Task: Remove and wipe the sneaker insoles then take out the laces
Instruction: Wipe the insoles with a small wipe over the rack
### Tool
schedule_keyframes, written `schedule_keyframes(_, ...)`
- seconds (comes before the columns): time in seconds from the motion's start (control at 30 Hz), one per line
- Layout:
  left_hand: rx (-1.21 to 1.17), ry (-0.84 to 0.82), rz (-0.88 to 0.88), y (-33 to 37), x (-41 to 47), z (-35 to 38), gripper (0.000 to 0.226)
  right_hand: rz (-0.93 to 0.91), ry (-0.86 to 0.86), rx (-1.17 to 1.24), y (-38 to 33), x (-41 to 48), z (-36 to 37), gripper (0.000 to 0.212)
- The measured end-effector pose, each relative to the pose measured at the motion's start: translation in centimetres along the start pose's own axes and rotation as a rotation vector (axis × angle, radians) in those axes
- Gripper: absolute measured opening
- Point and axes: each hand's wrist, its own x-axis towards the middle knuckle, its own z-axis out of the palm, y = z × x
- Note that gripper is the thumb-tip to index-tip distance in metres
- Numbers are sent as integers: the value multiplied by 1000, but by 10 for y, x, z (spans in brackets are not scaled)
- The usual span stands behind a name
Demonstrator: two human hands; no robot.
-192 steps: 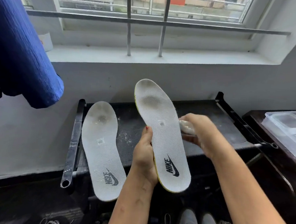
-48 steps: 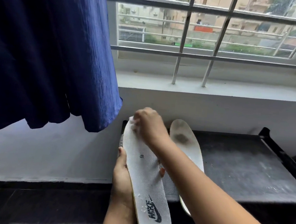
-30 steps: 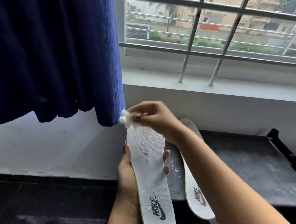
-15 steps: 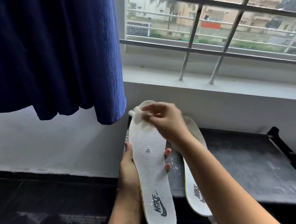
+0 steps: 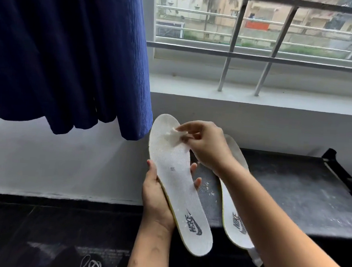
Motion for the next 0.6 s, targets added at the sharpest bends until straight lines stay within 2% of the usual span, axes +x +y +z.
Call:
schedule_keyframes(0.03, -11, -31, -17, 0, -5, 7, 62, -22, 68, -124, -1, 0, 6, 29)
schedule_keyframes(0.1, -3, -55, 10, 6, -5, 5, 57, -107, -2, -246, -5, -5, 25, 34)
schedule_keyframes(0.2, -46, -21, 97, 27, -4, -14, 58, -208, -262, -224, -26, -24, 47, 30)
schedule_keyframes(0.3, -59, -27, 197, 55, -12, -29, 54, -198, -645, -82, -48, -30, 44, 24)
schedule_keyframes(0.33, -82, -40, 224, 63, -15, -35, 55, -183, -687, -22, -53, -28, 43, 24)
schedule_keyframes(0.37, -82, -55, 244, 70, -18, -40, 57, -168, -625, 40, -55, -24, 46, 23)
schedule_keyframes(0.43, -94, -47, 241, 73, -22, -47, 59, -133, -320, 71, -56, -18, 60, 22)
schedule_keyframes(0.47, -100, -38, 233, 72, -23, -50, 59, -137, -193, 24, -57, -20, 71, 24)
schedule_keyframes(0.5, -108, -13, 226, 71, -24, -52, 58, -175, -137, -58, -57, -23, 82, 28)
schedule_keyframes(0.53, -118, -8, 228, 70, -23, -53, 58, -234, -153, -160, -57, -29, 91, 30)
schedule_keyframes(0.6, -105, 22, 224, 70, -19, -58, 59, -279, -299, -288, -55, -42, 97, 30)
